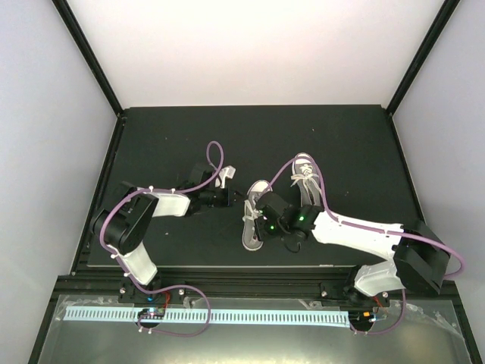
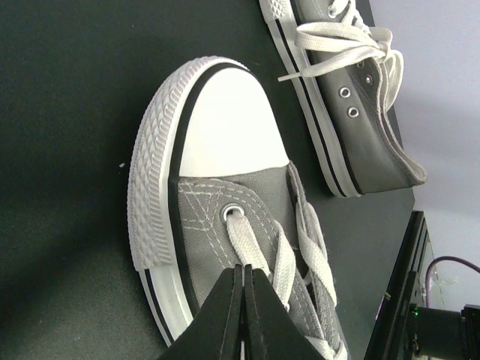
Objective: Tie the shoes
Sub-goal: Tie the shoelace on the shoe.
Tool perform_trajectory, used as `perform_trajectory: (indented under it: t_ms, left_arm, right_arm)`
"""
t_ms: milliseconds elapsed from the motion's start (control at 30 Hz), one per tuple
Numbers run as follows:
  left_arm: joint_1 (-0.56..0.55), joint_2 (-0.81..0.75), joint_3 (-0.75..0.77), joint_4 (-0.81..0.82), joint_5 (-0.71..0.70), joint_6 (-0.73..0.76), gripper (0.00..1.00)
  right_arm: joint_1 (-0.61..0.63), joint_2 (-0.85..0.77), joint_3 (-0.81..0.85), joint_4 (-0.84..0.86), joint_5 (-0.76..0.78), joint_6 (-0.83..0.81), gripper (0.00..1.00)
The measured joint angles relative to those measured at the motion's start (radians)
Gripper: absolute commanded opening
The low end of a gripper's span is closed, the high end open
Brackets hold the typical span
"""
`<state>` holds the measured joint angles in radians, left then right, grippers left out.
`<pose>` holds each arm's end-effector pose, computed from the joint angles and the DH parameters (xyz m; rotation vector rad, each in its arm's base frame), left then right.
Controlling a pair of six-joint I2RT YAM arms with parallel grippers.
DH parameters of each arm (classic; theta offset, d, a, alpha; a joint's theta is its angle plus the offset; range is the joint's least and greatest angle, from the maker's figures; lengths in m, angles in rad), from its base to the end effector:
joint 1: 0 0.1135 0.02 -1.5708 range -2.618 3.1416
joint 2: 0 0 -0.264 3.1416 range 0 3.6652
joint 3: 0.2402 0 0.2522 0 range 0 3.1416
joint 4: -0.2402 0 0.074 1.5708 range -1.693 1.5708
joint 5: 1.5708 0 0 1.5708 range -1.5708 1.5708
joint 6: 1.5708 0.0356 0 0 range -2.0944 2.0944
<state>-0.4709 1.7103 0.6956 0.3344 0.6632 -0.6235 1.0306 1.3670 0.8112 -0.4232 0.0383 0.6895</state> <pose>0.2719 -0.1630 0.1344 0.2096 2.4149 -1.2972 0.1387 0.2287 0.2028 -0.4374 2.6315 0.5830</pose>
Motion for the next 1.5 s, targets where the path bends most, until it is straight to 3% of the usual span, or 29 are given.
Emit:
perform_trajectory:
  t_ms: [667, 1333, 1400, 1500]
  left_arm:
    - [-0.032, 0.001, -0.074, 0.072, 0.013, 0.000, 0.01]
    - [-0.041, 0.057, -0.083, 0.138, 0.010, -0.024, 0.02]
    - [-0.041, 0.059, -0.083, 0.142, 0.011, -0.024, 0.02]
    - [-0.041, 0.059, -0.083, 0.150, 0.012, -0.024, 0.02]
  right_arm:
    - [-0.116, 0.054, 0.151, -0.199, -0.237, -0.230, 0.02]
    - [-0.135, -0.014, 0.028, -0.189, -0.267, -0.262, 0.02]
    - [-0.135, -0.029, 0.012, -0.175, -0.270, -0.258, 0.12]
    - [-0.135, -0.055, 0.000, -0.171, -0.275, -0.241, 0.43]
